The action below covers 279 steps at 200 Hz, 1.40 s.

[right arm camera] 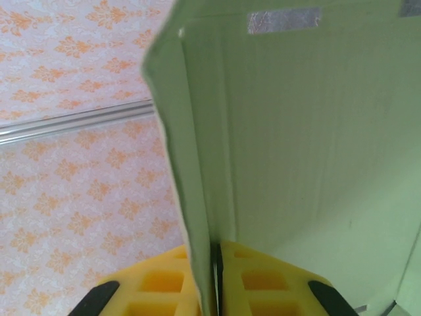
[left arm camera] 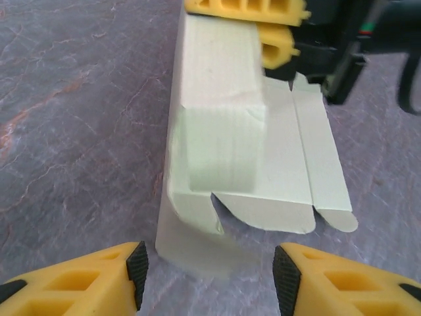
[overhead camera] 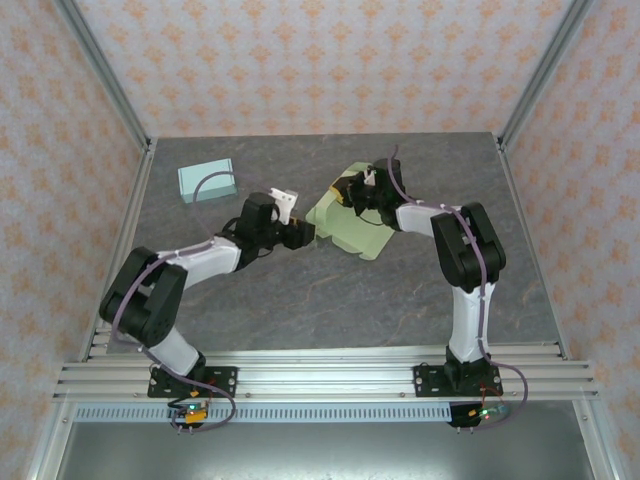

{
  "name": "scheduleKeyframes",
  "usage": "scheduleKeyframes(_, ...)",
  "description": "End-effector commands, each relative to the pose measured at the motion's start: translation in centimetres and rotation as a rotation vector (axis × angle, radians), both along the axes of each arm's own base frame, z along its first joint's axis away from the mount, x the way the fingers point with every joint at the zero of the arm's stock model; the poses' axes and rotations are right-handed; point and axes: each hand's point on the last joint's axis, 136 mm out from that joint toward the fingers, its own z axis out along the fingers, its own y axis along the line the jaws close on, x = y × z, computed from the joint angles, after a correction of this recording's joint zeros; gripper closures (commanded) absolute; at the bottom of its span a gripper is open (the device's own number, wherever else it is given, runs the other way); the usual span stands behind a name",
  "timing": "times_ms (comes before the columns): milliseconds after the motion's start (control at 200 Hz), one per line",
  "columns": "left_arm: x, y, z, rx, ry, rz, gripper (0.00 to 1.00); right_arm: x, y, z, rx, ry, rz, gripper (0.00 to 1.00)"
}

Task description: Fold the paper box

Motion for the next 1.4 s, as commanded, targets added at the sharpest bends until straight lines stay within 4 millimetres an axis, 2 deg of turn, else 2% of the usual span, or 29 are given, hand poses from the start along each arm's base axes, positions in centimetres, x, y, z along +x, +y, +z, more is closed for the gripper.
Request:
scheduleKeyframes(0, -1.3, 0.7, 0.6, 0.03, -0.03, -0.024, 0.42, 0.7, 0.2, 0.1, 0.026, -0.003, 0.021, 0.87)
scheduleKeyframes(115, -1.7, 0.9, -0.7, 0.07, -0.016, -0.04, 0.41, 0.6, 0.3, 0.1, 0.037, -0.007, 0.029, 0.88)
scheduleKeyframes(250, 0.2, 2.2, -2.6, 0.142, -0.057, 0.049, 0.41, 0.4, 0.2, 0.1, 0.043, -0.002, 0.031, 0.9)
scheduleKeyframes(305, 0.9, 2.4, -2.8, 0.175, -0.093, 0.065, 0.42, 0.3, 0.1, 0.2, 0.046, -0.003, 0.031, 0.9)
scheduleKeyframes(455, 2.4, 0.8, -2.5, 0.173, -0.164, 0.06, 0.42, 0.1, 0.2, 0.5, 0.06, 0.0, 0.028, 0.9)
scheduleKeyframes(571, 3.5, -0.4, -1.5, 0.157, -0.226, 0.063, 0.44, -0.3, 0.5, 0.9, 0.074, 0.004, 0.027, 0.91)
scheduleKeyframes(721, 4.1, -2.5, -1.0, 0.119, -0.232, 0.022, 0.55, -0.7, 0.5, 0.8, 0.083, 0.0, -0.003, 0.91)
scheduleKeyframes(831, 4.3, -2.9, -1.8, 0.119, -0.214, 0.03, 0.64, -0.9, 1.5, 0.7, 0.108, 0.001, 0.024, 0.9)
scheduleKeyframes(1006, 4.7, -3.1, -2.7, 0.129, -0.185, 0.053, 0.7, -1.4, 1.2, 0.3, 0.105, 0.006, 0.003, 0.9)
scheduleKeyframes(1121, 5.1, -3.2, -2.8, 0.128, -0.174, 0.07, 0.67, -1.9, 1.1, 0.1, 0.094, 0.012, -0.006, 0.9)
scheduleKeyframes(1206, 5.4, -3.2, -3.2, 0.13, -0.163, 0.099, 0.61, -2.3, 0.8, -0.4, 0.081, 0.028, -0.026, 0.9)
scheduleKeyframes(1321, 5.4, -3.3, -3.7, 0.096, -0.152, 0.138, 0.56, -2.6, 0.3, -0.7, 0.095, 0.044, -0.087, 0.9)
scheduleKeyframes(1391, 5.3, -3.8, -3.3, 0.071, -0.178, 0.133, 0.51, -2.8, -0.5, -0.7, 0.122, 0.053, -0.164, 0.9)
